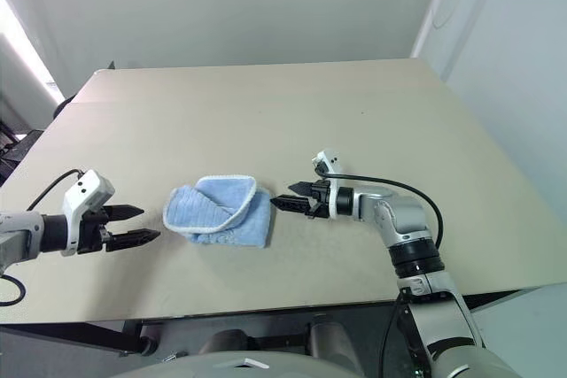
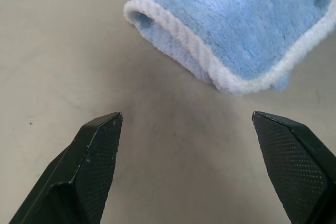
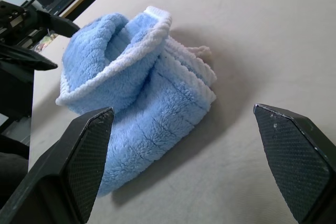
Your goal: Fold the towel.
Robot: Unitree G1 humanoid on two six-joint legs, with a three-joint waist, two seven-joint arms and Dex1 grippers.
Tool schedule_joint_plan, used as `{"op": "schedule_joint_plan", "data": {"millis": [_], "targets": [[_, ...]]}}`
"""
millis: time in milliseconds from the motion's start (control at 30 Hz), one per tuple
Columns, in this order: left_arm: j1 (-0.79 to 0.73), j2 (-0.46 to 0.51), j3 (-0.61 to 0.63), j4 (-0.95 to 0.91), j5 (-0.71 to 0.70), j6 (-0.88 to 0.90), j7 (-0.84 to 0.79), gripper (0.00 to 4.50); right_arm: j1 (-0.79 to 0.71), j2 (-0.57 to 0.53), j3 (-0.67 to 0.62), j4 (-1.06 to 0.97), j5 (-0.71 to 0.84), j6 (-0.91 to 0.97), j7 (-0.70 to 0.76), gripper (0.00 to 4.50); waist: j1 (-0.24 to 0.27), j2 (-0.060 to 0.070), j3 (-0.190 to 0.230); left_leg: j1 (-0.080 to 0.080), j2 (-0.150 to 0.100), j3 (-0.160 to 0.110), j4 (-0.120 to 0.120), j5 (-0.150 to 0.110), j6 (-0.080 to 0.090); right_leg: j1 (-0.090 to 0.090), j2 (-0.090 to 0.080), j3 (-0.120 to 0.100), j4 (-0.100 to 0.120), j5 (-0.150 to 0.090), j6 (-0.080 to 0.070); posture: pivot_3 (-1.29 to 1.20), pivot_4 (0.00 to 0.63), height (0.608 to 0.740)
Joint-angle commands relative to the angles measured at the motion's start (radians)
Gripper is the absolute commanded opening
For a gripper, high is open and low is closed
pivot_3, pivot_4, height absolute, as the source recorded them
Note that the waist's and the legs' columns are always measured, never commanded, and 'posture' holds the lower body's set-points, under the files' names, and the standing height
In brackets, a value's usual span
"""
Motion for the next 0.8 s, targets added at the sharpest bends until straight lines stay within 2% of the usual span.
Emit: {"op": "schedule_joint_plan", "data": {"millis": [33, 167, 233, 300, 600, 700, 800], "targets": [[-0.049, -0.044, -0.001, 0.001, -0.036, 0.017, 0.013, 4.17, -0.040, -0.002, -0.003, -0.002, -0.001, -0.017, 0.014, 4.50, 0.001, 0.000, 0.000, 0.000, 0.000, 0.000, 0.000, 0.000, 0.000, 0.000, 0.000, 0.000, 0.000, 0.001, 0.001, 0.00, 0.000, 0.740], [-0.068, -0.083, -0.021, 0.015, -0.036, 0.020, 0.014, 4.17, -0.042, -0.015, -0.006, -0.006, -0.005, -0.017, 0.016, 4.50, 0.000, 0.000, 0.000, 0.000, 0.001, 0.000, -0.001, 0.000, 0.000, -0.001, 0.000, 0.000, 0.001, 0.001, 0.001, 0.00, 0.000, 0.740], [-0.085, -0.099, -0.028, 0.031, -0.042, 0.018, 0.013, 3.79, -0.036, -0.018, -0.005, -0.010, -0.008, -0.019, 0.013, 4.50, -0.001, 0.000, 0.000, 0.000, 0.001, 0.000, -0.001, 0.000, 0.000, -0.001, 0.000, 0.000, 0.001, 0.001, 0.001, 0.00, 0.000, 0.740], [-0.103, -0.110, -0.025, 0.041, -0.054, 0.026, 0.012, 3.20, -0.032, -0.019, -0.003, -0.015, -0.011, -0.020, 0.008, 4.50, -0.001, 0.000, 0.000, 0.000, 0.001, 0.000, -0.001, 0.000, 0.000, -0.001, 0.000, 0.000, 0.002, 0.001, 0.001, 0.00, 0.000, 0.740], [-0.142, -0.081, 0.031, 0.039, -0.138, 0.093, -0.025, 0.01, -0.021, -0.012, 0.000, -0.003, -0.038, -0.038, -0.003, 4.50, -0.006, 0.000, 0.000, 0.000, 0.001, 0.000, -0.001, 0.000, 0.000, -0.001, 0.001, 0.000, 0.001, 0.001, 0.001, 0.00, 0.000, 0.740], [-0.177, -0.094, 0.043, 0.035, -0.164, 0.120, -0.008, 0.01, -0.025, -0.002, 0.002, 0.005, -0.042, -0.042, -0.005, 4.50, -0.006, -0.001, 0.000, 0.000, 0.001, 0.000, 0.000, 0.000, 0.000, -0.001, 0.001, 0.000, 0.002, 0.001, 0.001, 0.00, 0.000, 0.740], [-0.240, -0.124, 0.072, 0.024, -0.252, 0.199, 0.015, 0.01, -0.025, 0.006, 0.004, 0.008, -0.045, -0.043, -0.005, 4.50, -0.005, -0.001, 0.000, 0.000, 0.001, 0.000, 0.000, 0.000, 0.000, -0.001, 0.002, 0.000, 0.002, 0.001, 0.001, 0.00, 0.000, 0.740]]}}
